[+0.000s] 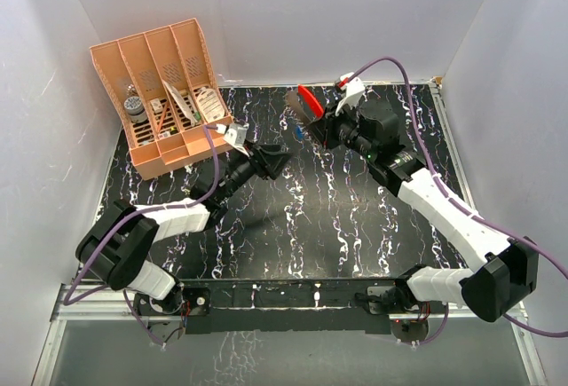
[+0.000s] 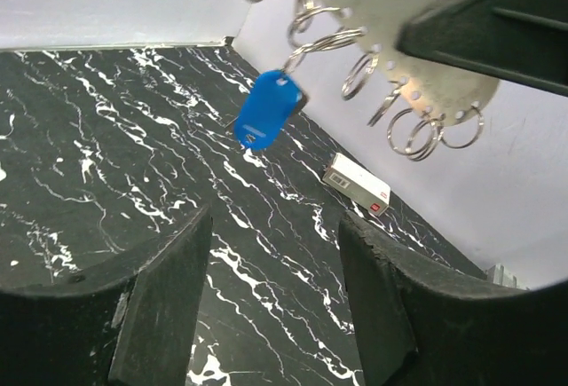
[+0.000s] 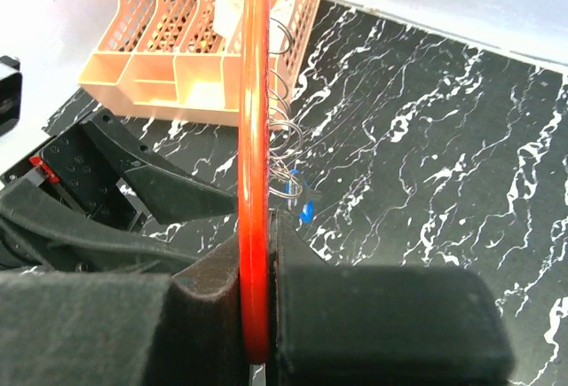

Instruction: Put the keys on the keyring

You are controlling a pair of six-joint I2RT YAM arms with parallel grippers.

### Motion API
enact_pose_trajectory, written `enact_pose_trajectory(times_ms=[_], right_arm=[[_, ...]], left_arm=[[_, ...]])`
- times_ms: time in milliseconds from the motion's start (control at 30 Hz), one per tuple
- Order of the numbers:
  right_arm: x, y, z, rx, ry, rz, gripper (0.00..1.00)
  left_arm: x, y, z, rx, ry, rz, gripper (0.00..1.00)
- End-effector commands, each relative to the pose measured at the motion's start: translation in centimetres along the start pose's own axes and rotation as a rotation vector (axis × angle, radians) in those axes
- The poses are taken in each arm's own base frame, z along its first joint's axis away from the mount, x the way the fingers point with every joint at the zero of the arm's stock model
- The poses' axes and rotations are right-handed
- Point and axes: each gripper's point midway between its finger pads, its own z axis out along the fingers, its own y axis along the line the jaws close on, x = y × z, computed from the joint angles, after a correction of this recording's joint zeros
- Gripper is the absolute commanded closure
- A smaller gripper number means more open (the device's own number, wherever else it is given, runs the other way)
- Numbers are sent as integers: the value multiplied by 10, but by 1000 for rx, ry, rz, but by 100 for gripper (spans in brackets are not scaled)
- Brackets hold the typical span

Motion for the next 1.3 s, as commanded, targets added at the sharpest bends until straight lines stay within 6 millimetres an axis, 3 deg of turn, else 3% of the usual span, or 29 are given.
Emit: enact_pose_trajectory(times_ms=[0,167,300,400,533,667,800,900,1267], right_arm=[[-31,16,-6,-62,-53,14,100],[-29,21,-7,-83,-37,34,100],[-29,26,-8,-112,-25,40,100],[-28,28,-9,-118,-24,40,100],[-27,30,-12,-130,-18,43,100],[-26,31,-14,-136,-16,44,100],[-25,33,-15,-142,-13,47,100],[-25,33,-15,-147,-14,49,100],[-26,38,-14,-169,-13,75,100]], left_arm=[[-38,-24,8,22,-128,163,41],[-38,-24,10,-32,-151,237,41],[-37,-24,13,-37,-167,265,55],[-38,-20,12,-51,-196,249,83],[-36,-16,13,-64,-209,254,85],[-32,-13,13,-65,-204,300,78],[-35,-13,3,-54,-254,310,49],[-35,-16,-1,-37,-271,310,33],[-27,-20,7,7,-275,358,28]])
